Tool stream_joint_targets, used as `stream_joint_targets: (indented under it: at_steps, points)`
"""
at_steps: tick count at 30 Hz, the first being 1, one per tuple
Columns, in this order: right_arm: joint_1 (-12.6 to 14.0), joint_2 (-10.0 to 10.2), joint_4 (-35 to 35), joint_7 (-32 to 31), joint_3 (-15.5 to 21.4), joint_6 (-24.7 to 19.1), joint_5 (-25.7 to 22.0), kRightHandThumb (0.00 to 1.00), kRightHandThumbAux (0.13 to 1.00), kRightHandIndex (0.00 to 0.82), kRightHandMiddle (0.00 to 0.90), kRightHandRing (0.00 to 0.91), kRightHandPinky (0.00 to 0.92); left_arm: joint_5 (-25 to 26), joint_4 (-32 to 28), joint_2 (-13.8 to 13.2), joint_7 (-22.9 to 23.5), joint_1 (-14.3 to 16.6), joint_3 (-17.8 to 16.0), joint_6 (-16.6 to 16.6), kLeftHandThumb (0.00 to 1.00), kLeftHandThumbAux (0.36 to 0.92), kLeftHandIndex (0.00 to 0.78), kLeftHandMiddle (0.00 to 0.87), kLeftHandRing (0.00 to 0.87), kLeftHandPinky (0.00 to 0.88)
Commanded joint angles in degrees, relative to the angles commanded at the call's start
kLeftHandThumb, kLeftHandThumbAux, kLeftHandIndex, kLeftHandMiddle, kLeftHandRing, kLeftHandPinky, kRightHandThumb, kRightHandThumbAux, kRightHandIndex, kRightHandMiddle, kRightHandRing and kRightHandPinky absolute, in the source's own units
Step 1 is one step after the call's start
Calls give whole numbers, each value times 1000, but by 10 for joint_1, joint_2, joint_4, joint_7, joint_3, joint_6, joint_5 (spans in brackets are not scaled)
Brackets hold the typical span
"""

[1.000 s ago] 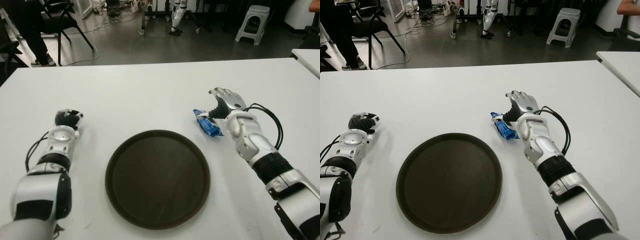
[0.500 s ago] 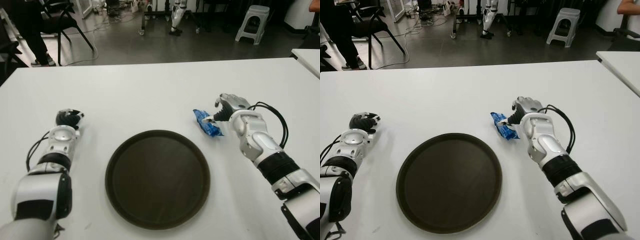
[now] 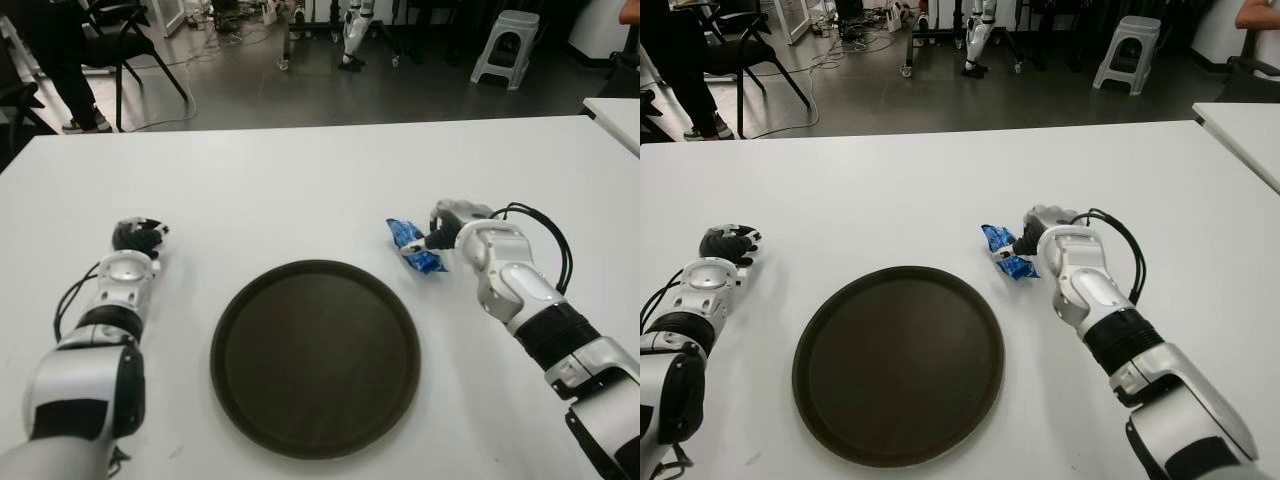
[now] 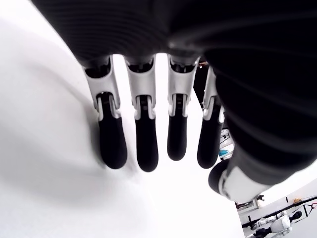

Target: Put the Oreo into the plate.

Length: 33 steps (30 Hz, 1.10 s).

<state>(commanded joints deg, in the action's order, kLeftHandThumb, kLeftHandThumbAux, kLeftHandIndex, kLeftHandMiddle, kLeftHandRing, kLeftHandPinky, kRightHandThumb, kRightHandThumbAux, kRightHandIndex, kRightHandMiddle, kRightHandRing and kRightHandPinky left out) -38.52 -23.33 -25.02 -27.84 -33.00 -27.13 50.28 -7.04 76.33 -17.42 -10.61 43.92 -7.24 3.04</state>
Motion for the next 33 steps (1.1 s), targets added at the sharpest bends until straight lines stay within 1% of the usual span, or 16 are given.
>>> stream_joint_targets:
  at_steps: [2,4,6,7,13,16,18,19,21,24,27,28,33]
  points:
    - [-3,-1,4,-12,-2,-2,2,0,337,307,94,36,21,0,0,0,1,0,1,0,692,721,411,261,325,358]
    - [-5,-3,12,-28,-3,-5,5,0,323,273,104,45,23,-1,0,0,2,0,1,-1,691,721,411,280,348,381]
    - [-9,-4,17,-42,-5,-4,6,0,317,250,122,63,34,-3,0,-1,2,0,2,-2,691,721,411,324,387,416]
    - [-11,-5,18,-48,-6,-2,6,0,320,244,136,74,41,-4,0,-1,2,0,3,-2,691,721,411,318,380,395]
    - [-26,-7,14,-68,-6,19,2,0,344,234,172,104,53,-5,0,0,-2,1,4,-3,691,722,411,300,369,392]
    - [-35,-3,24,-83,-5,19,3,0,352,232,180,112,51,-4,0,0,-4,1,3,-3,691,722,412,296,360,381]
    - [-37,-1,35,-90,-5,19,4,0,352,233,178,110,40,-3,0,1,-6,1,2,-3,692,721,412,328,391,411]
    - [-37,1,38,-92,-4,20,3,0,352,234,179,110,38,-3,0,1,-6,1,2,-3,692,721,412,349,411,427]
    - [-40,3,38,-92,-3,23,1,0,353,236,182,112,38,-3,0,2,-8,1,2,-3,693,720,411,363,426,437]
    - [-45,7,32,-89,-3,32,-2,0,355,238,187,118,40,-3,0,2,-10,1,1,-5,693,719,410,365,433,444]
    - [-49,10,28,-84,-2,38,-2,0,355,238,191,123,44,-2,1,3,-12,1,1,-6,693,719,410,337,404,412]
    - [-49,11,27,-82,-2,40,-2,0,356,235,188,120,33,-2,1,3,-12,2,0,-6,694,719,411,332,395,407]
    - [-47,18,29,-57,-2,46,4,0,342,218,172,110,14,-1,1,3,-11,2,0,-5,697,718,412,338,386,397]
